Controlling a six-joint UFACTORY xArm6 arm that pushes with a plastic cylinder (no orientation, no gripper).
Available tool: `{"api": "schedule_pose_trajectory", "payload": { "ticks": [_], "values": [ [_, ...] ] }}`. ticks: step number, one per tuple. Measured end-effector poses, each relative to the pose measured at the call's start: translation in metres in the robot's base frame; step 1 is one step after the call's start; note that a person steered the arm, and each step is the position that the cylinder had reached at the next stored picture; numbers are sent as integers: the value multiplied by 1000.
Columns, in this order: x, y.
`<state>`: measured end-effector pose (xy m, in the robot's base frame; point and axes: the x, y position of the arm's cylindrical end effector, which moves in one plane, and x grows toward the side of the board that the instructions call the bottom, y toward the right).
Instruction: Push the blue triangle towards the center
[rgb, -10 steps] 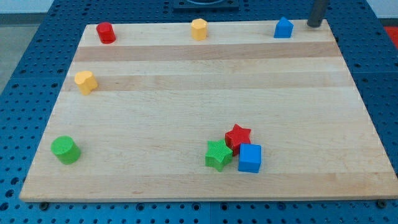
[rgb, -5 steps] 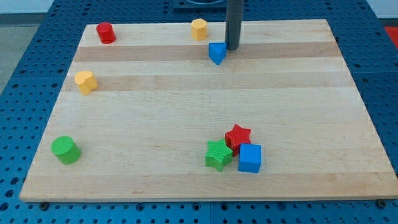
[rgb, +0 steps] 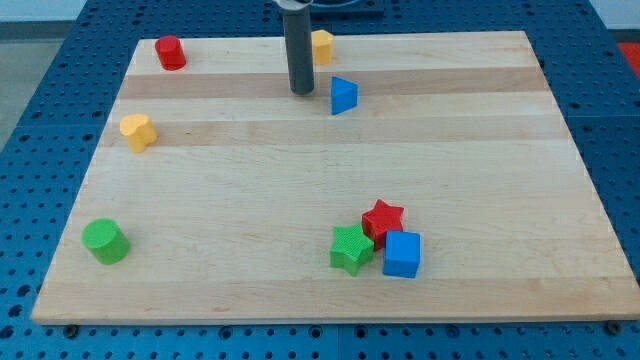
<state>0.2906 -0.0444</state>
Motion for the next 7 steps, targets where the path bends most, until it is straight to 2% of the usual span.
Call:
{"api": "schedule_pose_trajectory", "payload": {
  "ticks": [1,2,3,4,6,7],
  "values": [
    [-29,38],
    [-3,61],
    [73,48],
    [103,45],
    [107,46],
    [151,53]
  ]
}}
